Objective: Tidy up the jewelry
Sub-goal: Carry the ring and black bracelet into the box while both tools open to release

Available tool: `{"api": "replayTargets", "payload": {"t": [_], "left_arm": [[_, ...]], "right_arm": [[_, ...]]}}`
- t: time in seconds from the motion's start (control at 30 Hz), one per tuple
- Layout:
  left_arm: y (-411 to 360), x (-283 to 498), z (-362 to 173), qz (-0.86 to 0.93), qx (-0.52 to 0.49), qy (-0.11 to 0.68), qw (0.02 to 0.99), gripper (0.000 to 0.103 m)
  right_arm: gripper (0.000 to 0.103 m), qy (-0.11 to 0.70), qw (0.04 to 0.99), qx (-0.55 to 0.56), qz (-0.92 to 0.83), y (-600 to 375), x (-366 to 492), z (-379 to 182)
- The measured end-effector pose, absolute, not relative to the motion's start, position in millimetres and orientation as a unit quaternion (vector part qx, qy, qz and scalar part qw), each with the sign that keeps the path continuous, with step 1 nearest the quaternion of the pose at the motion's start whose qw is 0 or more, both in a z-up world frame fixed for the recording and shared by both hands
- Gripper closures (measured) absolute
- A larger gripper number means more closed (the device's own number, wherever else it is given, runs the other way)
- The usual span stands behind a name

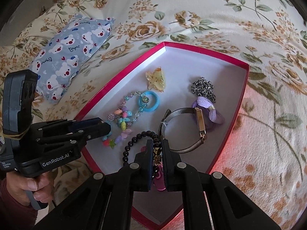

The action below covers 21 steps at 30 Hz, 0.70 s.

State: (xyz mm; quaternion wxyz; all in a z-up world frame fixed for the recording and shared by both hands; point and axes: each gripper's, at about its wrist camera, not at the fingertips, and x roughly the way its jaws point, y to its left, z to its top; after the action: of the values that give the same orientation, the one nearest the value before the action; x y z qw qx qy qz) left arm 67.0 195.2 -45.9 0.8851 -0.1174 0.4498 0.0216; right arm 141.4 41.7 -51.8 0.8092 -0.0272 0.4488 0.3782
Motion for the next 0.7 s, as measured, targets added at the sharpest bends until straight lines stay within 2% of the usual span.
{"api": "replayTargets", "payload": {"t": [0.2,0.27,0.57,0.7], "left_arm": [[195.5,67.6,-46.3,0.021,-0.119,0.45,0.885,0.079],[196.0,67.2,-46.3,0.018,-0.121,0.45,0.885,0.076],[192.6,65.9,-44.3,0.017,-0.122,0.449,0.885,0.067],[191.3,63.5,-42.0,0.016,-0.118,0.447,0.887,0.065]], "right_arm": [[0.094,0.453,0.805,-0.024,0.381,41.4,141.8,-53.8],[0.091,0.454,0.804,-0.022,0.384,41.5,142.1,-54.1],[0.089,0.455,0.804,-0.016,0.382,40.3,141.1,-53.7],[0.085,0.451,0.806,-0.006,0.383,36.2,141.5,-49.7]]}}
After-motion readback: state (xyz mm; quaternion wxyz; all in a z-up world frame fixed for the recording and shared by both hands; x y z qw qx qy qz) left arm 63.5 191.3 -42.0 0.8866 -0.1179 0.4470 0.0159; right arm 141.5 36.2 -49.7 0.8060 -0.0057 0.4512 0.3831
